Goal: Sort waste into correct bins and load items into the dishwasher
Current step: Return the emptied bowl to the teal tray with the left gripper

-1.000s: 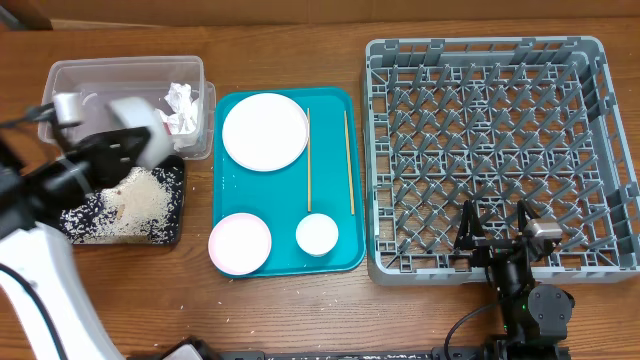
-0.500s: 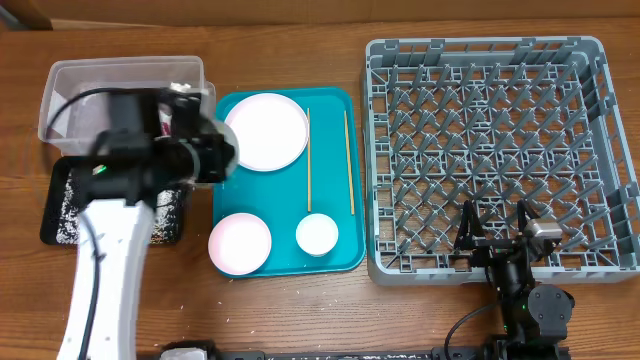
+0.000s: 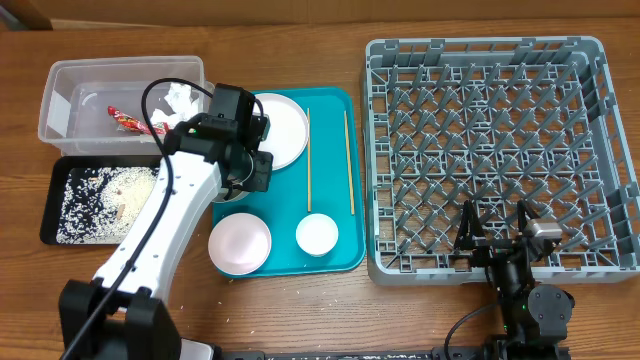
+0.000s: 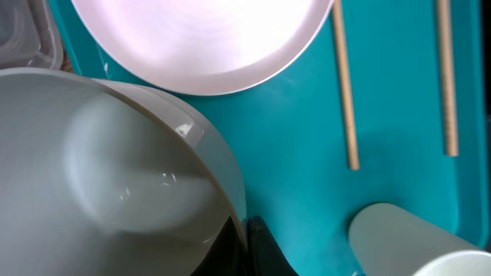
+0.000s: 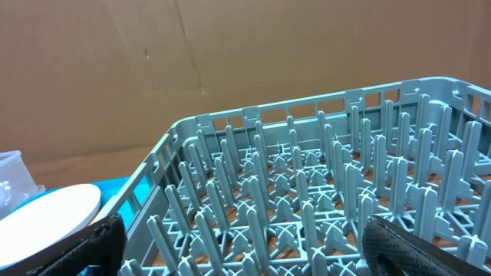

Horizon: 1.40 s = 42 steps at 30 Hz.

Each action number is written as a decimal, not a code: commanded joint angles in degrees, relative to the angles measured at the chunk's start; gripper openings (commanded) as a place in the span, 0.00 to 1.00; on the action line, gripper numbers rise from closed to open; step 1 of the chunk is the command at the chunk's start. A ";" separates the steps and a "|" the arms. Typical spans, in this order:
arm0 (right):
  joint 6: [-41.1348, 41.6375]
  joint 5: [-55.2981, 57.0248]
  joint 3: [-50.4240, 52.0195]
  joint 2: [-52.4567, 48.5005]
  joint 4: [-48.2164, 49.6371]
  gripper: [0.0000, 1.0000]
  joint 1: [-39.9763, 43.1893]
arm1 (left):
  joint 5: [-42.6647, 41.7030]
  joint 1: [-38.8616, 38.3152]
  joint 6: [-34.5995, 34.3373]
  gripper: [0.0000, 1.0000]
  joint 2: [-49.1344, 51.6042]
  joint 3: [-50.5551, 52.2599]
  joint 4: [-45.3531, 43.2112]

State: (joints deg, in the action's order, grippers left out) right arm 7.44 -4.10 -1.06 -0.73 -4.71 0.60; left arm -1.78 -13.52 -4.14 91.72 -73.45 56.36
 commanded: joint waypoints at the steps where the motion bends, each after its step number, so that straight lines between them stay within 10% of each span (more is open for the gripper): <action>1: -0.20 -0.07 0.61 0.57 0.31 1.00 -0.33 | 3.74 -1.81 0.11 0.04 3.43 -0.59 -0.31; 20: -0.20 -0.07 0.61 0.57 0.31 1.00 -0.33 | 3.74 -7.67 0.50 0.04 11.67 -0.59 2.71; 28: -0.20 -0.07 0.61 0.57 0.31 1.00 -0.33 | 6.01 -7.61 0.55 0.40 11.67 -2.01 0.96; 42: -0.20 -0.07 0.61 0.57 0.31 1.00 -0.33 | -4.13 -9.35 6.91 0.41 11.67 -14.12 5.70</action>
State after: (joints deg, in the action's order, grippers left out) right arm 7.46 -4.10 -1.06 -0.73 -4.71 0.60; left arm 1.28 -21.04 -1.69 102.89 -86.26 60.55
